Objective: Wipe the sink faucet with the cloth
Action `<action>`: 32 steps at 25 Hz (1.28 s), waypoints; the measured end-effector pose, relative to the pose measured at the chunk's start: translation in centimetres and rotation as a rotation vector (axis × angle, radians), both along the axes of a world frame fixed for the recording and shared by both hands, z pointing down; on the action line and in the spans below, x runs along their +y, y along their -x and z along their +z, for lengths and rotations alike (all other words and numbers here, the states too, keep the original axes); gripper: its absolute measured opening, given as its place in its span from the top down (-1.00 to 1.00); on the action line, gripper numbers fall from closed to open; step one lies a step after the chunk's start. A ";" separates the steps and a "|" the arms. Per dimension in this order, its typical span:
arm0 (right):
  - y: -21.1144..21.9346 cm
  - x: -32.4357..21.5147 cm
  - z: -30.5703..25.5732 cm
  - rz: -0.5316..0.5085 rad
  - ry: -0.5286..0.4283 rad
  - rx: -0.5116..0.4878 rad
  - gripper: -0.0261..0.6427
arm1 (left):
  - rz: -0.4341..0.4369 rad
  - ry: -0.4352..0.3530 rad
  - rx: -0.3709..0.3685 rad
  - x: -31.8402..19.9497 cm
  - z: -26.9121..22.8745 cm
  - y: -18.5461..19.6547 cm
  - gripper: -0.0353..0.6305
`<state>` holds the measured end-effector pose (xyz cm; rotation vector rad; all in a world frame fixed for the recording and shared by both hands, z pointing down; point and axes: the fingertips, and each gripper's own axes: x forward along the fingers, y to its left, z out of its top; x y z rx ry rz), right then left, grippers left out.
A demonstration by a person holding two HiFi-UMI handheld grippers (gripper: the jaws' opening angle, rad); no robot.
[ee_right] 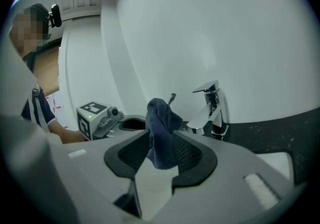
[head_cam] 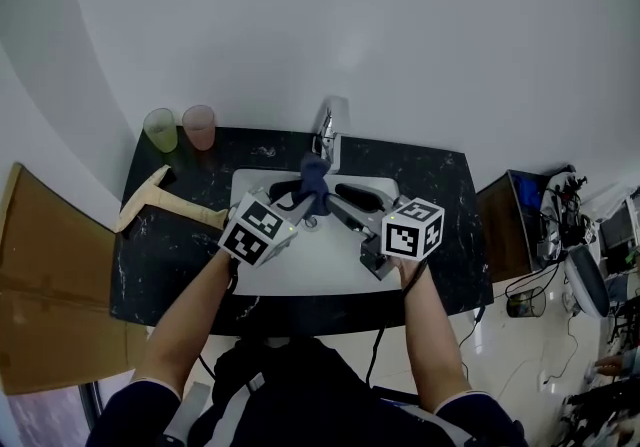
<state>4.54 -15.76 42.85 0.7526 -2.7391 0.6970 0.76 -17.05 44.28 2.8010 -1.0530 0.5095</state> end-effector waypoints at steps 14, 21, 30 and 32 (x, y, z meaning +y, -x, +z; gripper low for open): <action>-0.5 -5.0 1.1 0.191 -0.143 0.218 0.79 | -0.041 -0.112 0.051 -10.7 -5.8 1.2 0.62; 0.2 -5.5 2.0 0.175 -0.172 0.272 0.90 | -0.009 -0.119 0.001 -14.2 -5.5 0.2 0.62; 0.1 -5.1 2.2 0.162 -0.213 0.338 0.90 | -0.030 -0.114 -0.027 -17.1 -3.2 0.0 0.62; 0.2 -5.0 2.4 0.153 -0.223 0.354 0.90 | -0.025 -0.149 -0.073 -17.4 -2.8 0.0 0.62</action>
